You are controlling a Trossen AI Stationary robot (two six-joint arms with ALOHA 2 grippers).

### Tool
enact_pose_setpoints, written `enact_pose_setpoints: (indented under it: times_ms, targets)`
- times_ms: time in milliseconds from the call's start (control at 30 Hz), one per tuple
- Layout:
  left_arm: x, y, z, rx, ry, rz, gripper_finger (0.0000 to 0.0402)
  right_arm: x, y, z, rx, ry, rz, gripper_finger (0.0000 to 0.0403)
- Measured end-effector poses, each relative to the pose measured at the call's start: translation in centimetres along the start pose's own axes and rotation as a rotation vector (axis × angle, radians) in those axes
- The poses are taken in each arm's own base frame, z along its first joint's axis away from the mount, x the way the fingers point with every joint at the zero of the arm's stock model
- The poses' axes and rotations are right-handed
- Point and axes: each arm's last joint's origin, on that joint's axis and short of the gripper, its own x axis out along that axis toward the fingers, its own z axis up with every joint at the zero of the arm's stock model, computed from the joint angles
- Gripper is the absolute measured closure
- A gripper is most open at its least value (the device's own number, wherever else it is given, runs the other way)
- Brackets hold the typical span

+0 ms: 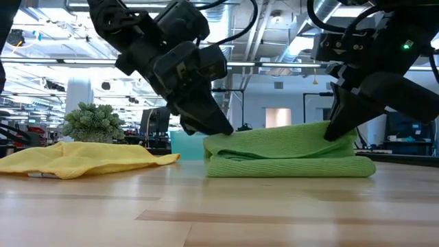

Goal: Roll microfiber towels into tight, uniform cylinder then place into a basket
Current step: Roll the green microfiber cloth

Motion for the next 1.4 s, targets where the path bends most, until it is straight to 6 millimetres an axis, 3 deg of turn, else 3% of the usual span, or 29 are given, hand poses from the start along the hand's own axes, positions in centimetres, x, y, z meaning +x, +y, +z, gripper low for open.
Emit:
enact_pose_setpoints:
  times_ms: [300, 667, 767, 967, 1067, 1400]
  targets:
    - [1.3, 0.3, -0.9, -0.033, 0.050, -0.037, 0.0287, 0.4, -0.6, 0.2, 0.041, 0.014, -0.012, 0.0388]
    - [2.4, -0.1, -0.5, -0.029, 0.066, -0.088, 0.0289, 0.5, -0.7, 0.2, 0.046, 0.015, -0.012, 0.0388]
    - [2.5, -0.3, -0.4, -0.037, 0.065, -0.091, 0.0307, 0.5, -0.7, 0.2, 0.049, 0.014, -0.011, 0.0388]
    - [2.5, -0.8, 0.1, -0.006, 0.053, -0.093, 0.0389, 0.4, -0.6, 0.2, 0.069, 0.014, -0.011, 0.0386]
    - [2.5, -0.8, 0.3, 0.000, 0.077, -0.085, 0.0391, 0.2, -0.3, 0.1, 0.052, 0.009, -0.007, 0.0388]
    - [1.9, -1.3, 1.6, 0.177, 0.280, 0.210, 0.0395, -0.6, 1.3, -0.5, -0.066, -0.055, -0.052, 0.0388]
